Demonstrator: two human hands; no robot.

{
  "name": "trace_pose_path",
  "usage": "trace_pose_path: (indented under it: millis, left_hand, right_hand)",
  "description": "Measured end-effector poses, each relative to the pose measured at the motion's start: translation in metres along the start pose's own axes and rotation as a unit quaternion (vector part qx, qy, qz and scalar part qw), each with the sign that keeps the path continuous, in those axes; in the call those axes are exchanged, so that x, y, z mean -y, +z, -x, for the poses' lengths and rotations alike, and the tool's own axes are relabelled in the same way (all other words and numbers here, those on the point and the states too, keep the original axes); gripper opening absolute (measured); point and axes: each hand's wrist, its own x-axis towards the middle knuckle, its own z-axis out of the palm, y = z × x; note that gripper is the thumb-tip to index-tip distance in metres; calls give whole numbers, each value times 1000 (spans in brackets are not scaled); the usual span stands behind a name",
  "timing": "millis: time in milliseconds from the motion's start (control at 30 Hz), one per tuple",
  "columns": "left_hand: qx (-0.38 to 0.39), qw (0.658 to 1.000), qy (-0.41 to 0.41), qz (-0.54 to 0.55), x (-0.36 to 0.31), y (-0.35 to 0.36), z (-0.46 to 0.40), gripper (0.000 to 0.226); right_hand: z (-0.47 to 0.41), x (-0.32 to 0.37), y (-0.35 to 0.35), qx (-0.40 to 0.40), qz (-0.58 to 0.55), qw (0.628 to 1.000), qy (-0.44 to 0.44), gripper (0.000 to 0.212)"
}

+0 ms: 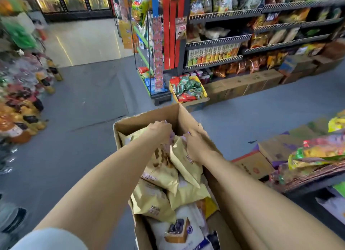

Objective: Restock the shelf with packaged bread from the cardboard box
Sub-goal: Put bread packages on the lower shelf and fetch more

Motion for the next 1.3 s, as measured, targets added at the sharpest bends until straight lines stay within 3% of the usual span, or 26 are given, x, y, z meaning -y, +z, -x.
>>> trace_pose_path:
  millis: [167, 233, 333, 633, 767, 1000, 1167, 1300]
  left_hand:
    - [62, 993, 57, -87, 14, 5, -31, 55]
    - [53, 984, 64, -158, 19, 17, -42, 57]
    - [12, 982, 76, -173, 20, 25, -49, 49]
    - [9, 999, 32, -26, 19, 15, -55, 39]
    - [-25, 1000, 17, 8, 18, 19, -49, 34]
    - [-71, 992, 101, -28, 15, -1, -20, 26]
    - [-160, 974, 161, 21, 19, -9, 13, 9]
    - [-247, 943, 214, 58, 19, -18, 48, 23]
  right_hand:
    - [-43, 1, 22, 140, 87, 985, -43, 48]
    - [-48, 4, 25, 121, 109, 986, -42, 43]
    - [-57, 4, 32, 116, 119, 985, -39, 39]
    - [-38, 17, 12, 58, 241, 963, -103, 29]
    - [-10, 13, 3, 21, 179, 983, -44, 27]
    - [33, 7, -22, -75, -42, 992, 88, 17]
    - [59, 1, -34, -192, -164, 956, 150, 20]
    - [77, 0, -43, -279, -295, 896, 179, 25]
